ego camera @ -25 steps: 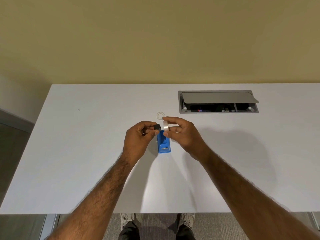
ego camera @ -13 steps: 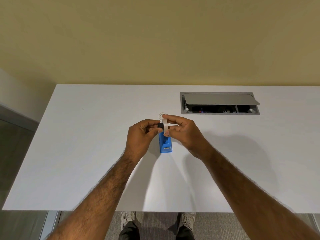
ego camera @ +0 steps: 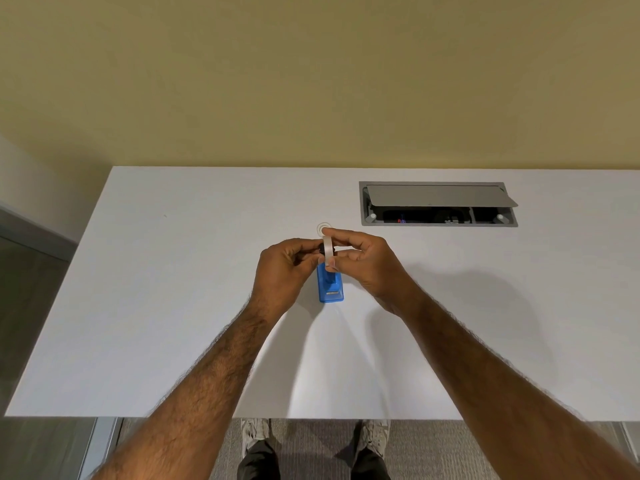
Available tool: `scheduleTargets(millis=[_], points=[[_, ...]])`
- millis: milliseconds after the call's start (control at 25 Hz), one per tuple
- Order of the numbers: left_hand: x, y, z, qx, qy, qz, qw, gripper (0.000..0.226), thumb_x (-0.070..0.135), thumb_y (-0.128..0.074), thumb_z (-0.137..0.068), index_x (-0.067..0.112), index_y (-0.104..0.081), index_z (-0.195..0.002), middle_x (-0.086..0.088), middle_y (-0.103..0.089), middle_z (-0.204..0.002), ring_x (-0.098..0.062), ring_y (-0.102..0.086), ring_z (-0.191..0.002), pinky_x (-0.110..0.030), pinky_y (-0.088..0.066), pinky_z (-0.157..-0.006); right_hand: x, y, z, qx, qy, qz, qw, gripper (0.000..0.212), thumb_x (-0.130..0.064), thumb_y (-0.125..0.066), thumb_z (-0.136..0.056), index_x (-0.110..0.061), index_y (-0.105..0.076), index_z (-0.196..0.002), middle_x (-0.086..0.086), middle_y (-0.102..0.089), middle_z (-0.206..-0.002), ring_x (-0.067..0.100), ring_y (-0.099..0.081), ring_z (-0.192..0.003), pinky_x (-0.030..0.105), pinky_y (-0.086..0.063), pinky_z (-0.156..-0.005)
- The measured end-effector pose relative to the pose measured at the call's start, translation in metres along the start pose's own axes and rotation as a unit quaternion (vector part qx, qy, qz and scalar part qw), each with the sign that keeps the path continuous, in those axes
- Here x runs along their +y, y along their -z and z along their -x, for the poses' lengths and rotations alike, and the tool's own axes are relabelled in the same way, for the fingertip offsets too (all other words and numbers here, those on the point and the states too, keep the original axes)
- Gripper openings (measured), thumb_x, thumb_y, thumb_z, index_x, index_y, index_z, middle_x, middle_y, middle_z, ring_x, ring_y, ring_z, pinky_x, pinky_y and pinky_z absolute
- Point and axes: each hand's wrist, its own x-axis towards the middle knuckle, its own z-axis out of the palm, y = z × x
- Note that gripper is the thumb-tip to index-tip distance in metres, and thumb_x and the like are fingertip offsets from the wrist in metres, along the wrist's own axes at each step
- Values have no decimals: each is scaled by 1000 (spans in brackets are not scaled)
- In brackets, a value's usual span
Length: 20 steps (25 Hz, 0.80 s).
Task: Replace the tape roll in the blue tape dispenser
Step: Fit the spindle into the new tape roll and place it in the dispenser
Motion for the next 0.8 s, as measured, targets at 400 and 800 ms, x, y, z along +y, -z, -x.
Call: scheduleTargets(millis=[400, 800], points=[[4, -6, 2, 12, 14, 3, 1000, 26, 5, -68, -87, 18, -76, -108, 7, -77, -97, -6, -71, -86, -15, -54, -77, -2, 0, -2, 0, 8, -1, 1000, 52, -4, -71, -83, -17, -58, -131, 5, -62, -133, 19, -67, -110, 41, -54, -97], [-1, -4, 3, 6, 32, 40, 999, 32, 6, -71, -88, 24, -70, -114, 9, -76, -104, -12, -73, -90, -29, -58, -85, 5, 0, 1, 34, -20, -15, 999, 33, -9, -76, -79, -12, -62, -109, 10, -72, -110, 23, -72, -96, 39, -59, -86]])
